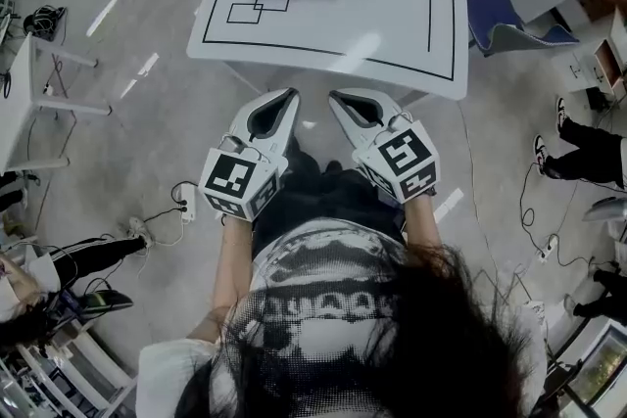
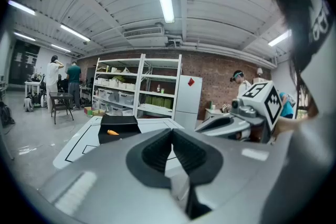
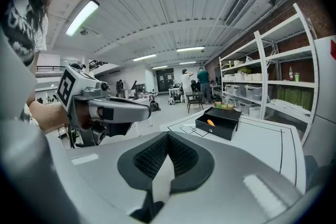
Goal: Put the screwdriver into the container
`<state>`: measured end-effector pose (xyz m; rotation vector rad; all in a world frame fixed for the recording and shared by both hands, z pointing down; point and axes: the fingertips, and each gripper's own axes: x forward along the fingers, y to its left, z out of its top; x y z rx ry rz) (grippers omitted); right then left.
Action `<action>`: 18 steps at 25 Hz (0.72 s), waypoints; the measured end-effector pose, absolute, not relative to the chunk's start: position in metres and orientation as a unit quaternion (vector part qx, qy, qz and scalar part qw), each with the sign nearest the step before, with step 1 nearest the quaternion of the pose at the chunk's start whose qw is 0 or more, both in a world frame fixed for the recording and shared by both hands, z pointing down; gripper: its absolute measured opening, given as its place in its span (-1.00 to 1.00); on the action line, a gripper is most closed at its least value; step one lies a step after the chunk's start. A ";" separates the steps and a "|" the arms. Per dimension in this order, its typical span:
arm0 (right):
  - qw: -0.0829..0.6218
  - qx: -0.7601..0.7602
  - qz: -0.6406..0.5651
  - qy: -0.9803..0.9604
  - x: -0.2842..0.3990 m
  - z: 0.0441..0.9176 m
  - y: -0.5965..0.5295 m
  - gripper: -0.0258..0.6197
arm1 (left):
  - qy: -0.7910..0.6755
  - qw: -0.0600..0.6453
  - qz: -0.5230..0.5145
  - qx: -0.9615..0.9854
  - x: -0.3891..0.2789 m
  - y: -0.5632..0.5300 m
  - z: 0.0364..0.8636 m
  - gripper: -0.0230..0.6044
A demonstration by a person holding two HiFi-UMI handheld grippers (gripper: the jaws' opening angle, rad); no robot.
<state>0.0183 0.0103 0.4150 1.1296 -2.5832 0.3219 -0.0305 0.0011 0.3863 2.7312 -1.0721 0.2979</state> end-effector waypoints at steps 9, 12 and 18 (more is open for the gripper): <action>0.156 0.395 0.107 -0.899 0.006 0.415 0.023 -0.92 | -0.358 0.095 0.096 0.924 -0.042 0.015 0.385 -0.93; 0.151 0.400 0.108 -0.897 -0.002 0.413 0.028 -0.92 | -0.352 0.092 0.097 0.926 -0.049 0.021 0.384 -0.93; 0.146 0.411 0.113 -0.893 -0.027 0.404 0.030 -0.92 | -0.337 0.092 0.100 0.932 -0.073 0.025 0.374 -0.93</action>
